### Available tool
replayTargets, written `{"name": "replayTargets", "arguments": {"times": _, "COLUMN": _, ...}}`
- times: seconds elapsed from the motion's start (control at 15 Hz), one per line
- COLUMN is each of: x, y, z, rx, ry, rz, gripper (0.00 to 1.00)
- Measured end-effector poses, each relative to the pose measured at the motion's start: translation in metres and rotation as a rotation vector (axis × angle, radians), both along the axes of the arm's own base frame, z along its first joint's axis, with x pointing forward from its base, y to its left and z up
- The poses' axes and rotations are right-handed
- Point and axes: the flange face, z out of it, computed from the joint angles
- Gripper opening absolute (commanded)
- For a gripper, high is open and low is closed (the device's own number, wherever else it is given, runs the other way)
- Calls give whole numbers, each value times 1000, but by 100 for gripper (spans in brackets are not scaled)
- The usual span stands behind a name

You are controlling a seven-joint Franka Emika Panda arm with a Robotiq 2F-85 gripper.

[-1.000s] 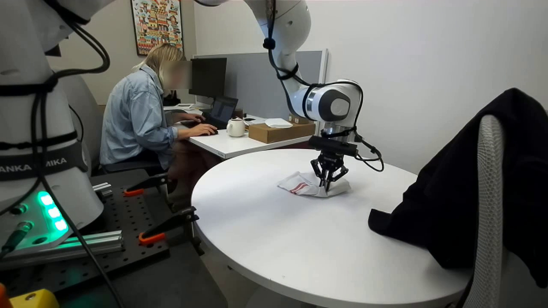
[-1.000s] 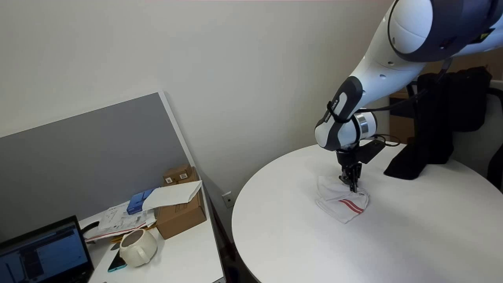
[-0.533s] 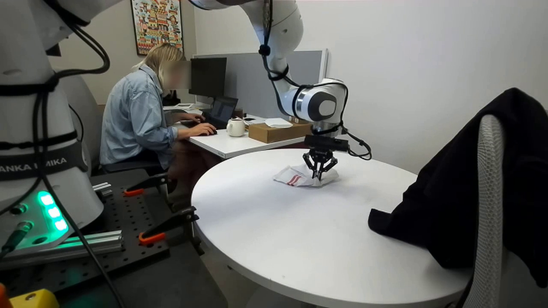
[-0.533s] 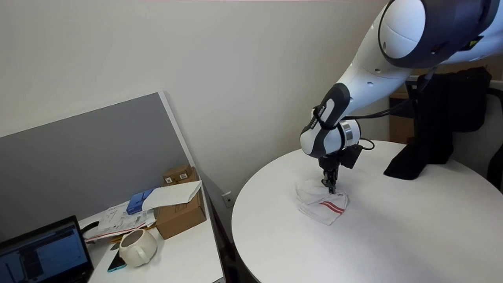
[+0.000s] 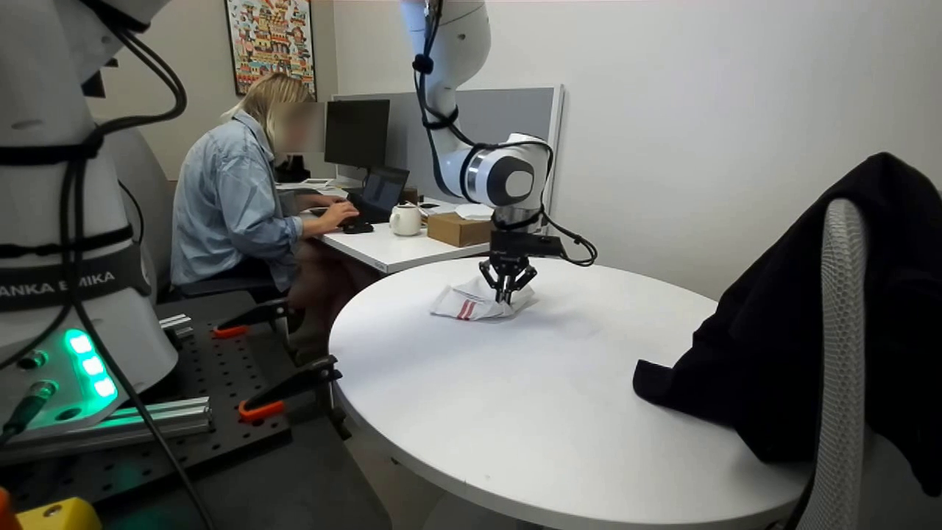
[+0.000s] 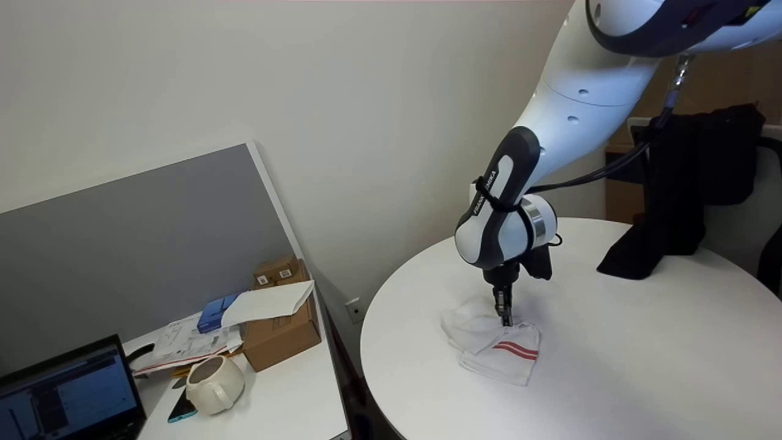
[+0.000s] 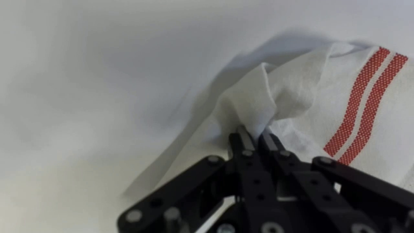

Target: Use the white and red towel to wipe the table

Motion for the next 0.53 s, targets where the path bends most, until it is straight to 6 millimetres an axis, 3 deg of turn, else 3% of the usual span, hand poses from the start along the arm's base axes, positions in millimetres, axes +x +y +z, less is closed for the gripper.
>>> {"name": "replayTargets", "arguments": {"times": 0.27, "x": -47, "y": -18, "z": -2, "rx": -16, "ry": 80, "rz": 46, "gripper": 2}}
{"name": "replayTargets", "arguments": {"times": 0.53, "x": -79, "y": -67, "z": -2, "rx": -69, "ry": 96, "rz": -12, "gripper": 2}}
